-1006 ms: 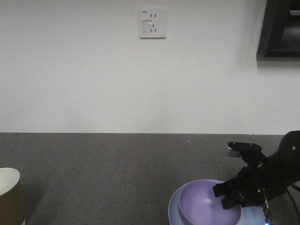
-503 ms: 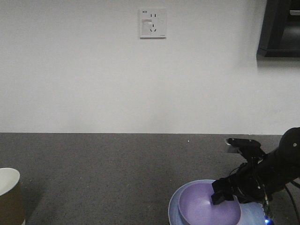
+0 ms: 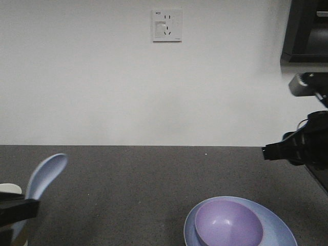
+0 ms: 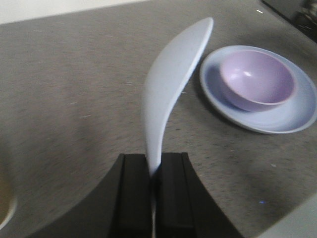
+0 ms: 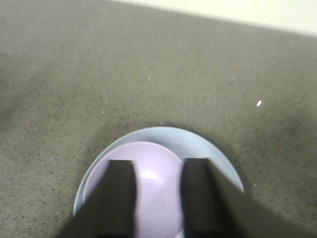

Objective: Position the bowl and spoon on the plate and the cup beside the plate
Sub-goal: 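Move the left gripper over the bowl and drop the spoon inside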

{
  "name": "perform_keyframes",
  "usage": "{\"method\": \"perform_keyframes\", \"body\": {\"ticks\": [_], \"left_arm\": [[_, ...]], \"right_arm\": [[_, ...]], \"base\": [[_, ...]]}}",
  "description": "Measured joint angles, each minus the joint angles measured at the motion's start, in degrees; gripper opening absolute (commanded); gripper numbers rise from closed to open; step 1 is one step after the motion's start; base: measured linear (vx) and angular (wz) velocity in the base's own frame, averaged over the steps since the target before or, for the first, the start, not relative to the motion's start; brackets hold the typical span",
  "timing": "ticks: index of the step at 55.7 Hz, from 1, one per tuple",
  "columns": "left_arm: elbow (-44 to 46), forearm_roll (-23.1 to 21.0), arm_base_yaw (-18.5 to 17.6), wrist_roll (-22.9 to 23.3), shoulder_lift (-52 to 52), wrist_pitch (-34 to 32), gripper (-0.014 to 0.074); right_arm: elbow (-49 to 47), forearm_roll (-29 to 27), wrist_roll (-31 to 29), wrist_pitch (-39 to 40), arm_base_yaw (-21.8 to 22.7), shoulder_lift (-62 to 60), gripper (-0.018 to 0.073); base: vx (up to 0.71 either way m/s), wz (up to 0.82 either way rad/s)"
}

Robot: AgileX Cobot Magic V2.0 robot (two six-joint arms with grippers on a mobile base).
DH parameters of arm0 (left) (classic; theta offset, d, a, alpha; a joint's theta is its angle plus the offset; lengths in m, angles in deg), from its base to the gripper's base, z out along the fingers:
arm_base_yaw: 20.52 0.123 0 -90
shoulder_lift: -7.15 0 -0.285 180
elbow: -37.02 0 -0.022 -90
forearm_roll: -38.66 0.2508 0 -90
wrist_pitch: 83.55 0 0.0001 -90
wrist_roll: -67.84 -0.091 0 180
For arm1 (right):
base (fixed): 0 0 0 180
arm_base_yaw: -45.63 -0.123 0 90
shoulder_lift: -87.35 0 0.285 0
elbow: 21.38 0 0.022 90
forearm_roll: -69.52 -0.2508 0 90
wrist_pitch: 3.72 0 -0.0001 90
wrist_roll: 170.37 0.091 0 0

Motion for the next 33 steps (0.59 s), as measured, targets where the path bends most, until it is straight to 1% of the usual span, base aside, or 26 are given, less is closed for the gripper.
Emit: {"method": "perform_keyframes", "body": {"ticks": [5,10,14,20,25,33], "left_arm": [[4.39,-7.63,0.00,-7.47,7.66,1.78,0.0000],[9.50,-15.74,0.00,-12.80,15.87,5.35,0.0000],[14.30,-21.54,0.00,-15.51,23.16,9.52,0.0000],[22.02,-28.32,-0.80,-17.05,34.66,15.11,0.0000],[28.87,-30.51,-2.66,-16.90,42.13,17.48,0.0000],[38.52,-30.24,-7.83,-14.69,52.16,19.17,0.0000]], "right_arm": [[1.37,1.11,-0.01,-0.36,0.00,-4.46,-0.0014],[2.69,2.02,-0.01,-0.92,0.00,-8.00,-0.0013],[3.61,2.71,-0.01,-1.35,0.00,-10.32,-0.0012],[4.09,4.05,-0.01,-1.91,0.00,-12.64,-0.0012],[4.13,5.31,0.10,-2.32,0.00,-13.55,-0.0012],[4.13,6.66,0.22,-2.71,0.00,-13.84,-0.0012]], "base": [[0.00,0.00],[0.00,0.00],[0.00,0.00],[0.00,0.00],[0.00,0.00],[0.00,0.00]]}}
